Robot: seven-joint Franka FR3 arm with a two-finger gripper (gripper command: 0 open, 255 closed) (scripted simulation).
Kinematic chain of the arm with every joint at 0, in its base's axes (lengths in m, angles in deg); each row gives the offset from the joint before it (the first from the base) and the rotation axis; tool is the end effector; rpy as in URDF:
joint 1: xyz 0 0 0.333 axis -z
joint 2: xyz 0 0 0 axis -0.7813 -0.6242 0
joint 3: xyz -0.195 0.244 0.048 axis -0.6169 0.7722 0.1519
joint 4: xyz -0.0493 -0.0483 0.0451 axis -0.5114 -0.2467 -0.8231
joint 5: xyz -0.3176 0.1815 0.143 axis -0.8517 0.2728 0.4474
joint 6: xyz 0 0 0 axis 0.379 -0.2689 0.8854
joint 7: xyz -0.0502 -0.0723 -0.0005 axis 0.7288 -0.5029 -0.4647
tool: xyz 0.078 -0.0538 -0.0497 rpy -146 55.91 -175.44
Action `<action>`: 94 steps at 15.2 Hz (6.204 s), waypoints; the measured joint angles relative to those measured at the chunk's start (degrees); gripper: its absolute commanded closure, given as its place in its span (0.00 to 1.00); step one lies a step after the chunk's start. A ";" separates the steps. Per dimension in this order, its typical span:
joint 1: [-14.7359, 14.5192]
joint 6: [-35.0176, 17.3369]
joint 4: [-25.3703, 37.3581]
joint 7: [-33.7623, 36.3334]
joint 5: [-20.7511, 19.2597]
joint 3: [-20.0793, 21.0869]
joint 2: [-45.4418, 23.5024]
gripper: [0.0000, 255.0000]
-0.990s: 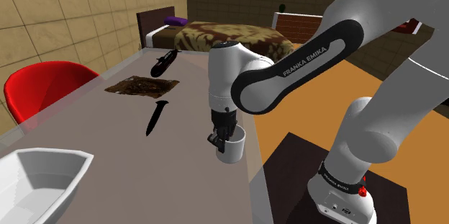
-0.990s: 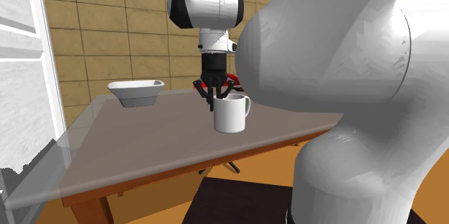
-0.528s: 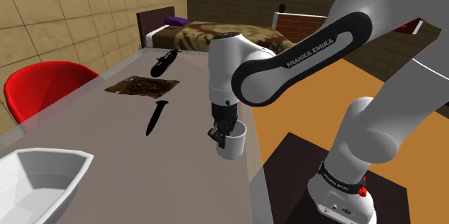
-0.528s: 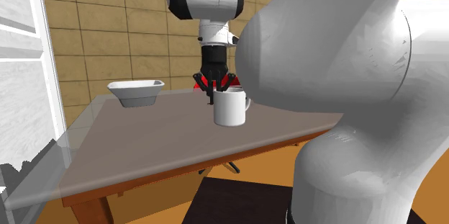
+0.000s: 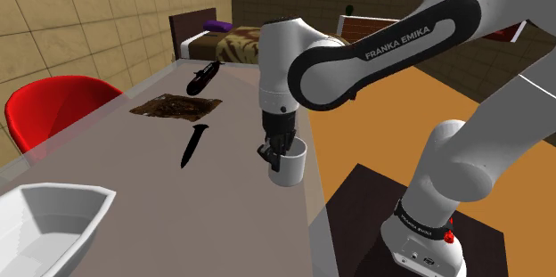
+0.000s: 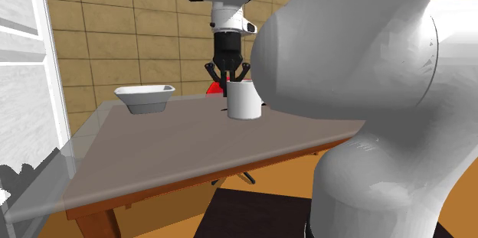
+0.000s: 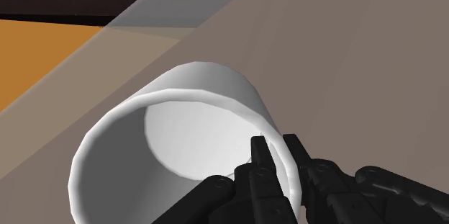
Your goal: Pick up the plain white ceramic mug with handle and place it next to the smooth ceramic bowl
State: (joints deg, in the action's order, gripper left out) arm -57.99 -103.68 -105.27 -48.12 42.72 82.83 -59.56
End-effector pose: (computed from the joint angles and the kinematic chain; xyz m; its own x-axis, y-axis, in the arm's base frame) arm 0.3485 0.2402 0.4099 0.9957 0.0775 -0.0506 0.0782 -0.9969 0.0117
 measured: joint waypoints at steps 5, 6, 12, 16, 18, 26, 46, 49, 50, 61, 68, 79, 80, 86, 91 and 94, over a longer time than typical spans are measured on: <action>0.00 4.30 2.80 -0.16 -0.09 -0.75 1.53 1.00; 0.00 5.06 3.23 -0.23 -0.08 -0.92 1.86 1.00; 0.03 10.12 6.68 -0.43 -0.24 -1.87 3.51 1.00; 0.15 13.09 9.27 -0.38 -0.48 -2.31 3.88 1.00; 0.19 14.71 10.65 -0.35 -0.58 -2.55 4.13 1.00; 0.60 16.17 22.51 6.37 -3.28 2.34 -6.24 1.00; -15.34 27.19 75.18 27.67 -27.36 7.72 -53.98 1.00; -14.89 24.95 72.79 27.84 -27.37 7.68 -53.92 1.00; -14.82 24.38 72.44 27.81 -27.48 7.59 -54.17 1.00; -13.48 16.03 64.08 28.55 -27.92 7.26 -54.50 1.00; -13.00 11.20 59.83 29.05 -28.56 6.86 -55.30 1.00; -13.10 7.59 57.64 29.56 -29.49 6.25 -56.90 1.00; -13.10 7.59 57.65 29.56 -29.49 6.25 -56.90 1.00; -13.09 7.57 57.63 29.55 -29.48 6.26 -56.87 0.00; -13.19 12.14 61.17 28.83 -28.59 6.81 -55.53 0.00; -13.42 13.73 62.61 28.72 -28.40 6.94 -55.35 0.00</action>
State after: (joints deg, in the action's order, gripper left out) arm -71.41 -89.94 -42.67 -19.40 14.33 89.77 -114.91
